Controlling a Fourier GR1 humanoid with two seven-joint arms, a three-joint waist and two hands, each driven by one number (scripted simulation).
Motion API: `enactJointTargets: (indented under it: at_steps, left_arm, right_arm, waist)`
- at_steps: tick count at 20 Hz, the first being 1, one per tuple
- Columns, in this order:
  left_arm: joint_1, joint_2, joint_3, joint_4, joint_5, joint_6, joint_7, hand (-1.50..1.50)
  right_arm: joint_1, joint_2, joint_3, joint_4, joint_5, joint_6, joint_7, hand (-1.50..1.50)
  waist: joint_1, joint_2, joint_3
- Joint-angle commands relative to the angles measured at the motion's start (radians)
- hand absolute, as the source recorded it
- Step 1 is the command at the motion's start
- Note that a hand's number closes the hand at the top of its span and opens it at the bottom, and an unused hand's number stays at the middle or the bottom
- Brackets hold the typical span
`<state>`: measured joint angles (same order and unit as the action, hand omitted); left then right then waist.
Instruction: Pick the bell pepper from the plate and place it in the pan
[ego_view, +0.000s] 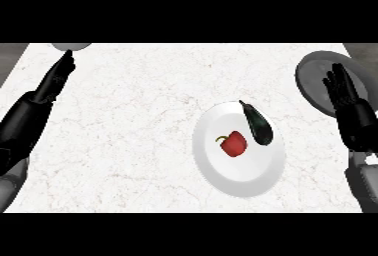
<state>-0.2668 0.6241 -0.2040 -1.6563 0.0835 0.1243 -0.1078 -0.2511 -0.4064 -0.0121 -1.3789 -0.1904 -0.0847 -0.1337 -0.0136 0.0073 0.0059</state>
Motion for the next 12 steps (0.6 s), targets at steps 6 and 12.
enactJointTargets:
  at_steps: [6,12]
  left_arm:
    - [0.251,-0.299,0.048,0.212,0.26,0.137,0.195,0.0]
    - [0.337,-0.392,0.058,0.252,0.294,0.191,0.175,0.0]
  right_arm:
    - [-0.021,0.071,0.218,-0.092,-0.009,0.226,-0.064,1.5]
    - [0.258,0.068,0.334,-0.247,0.38,-0.075,-0.463,-1.5]
  waist:
    - [0.085,0.012,-0.013]
    - [-0.022,-0.018,-0.005]
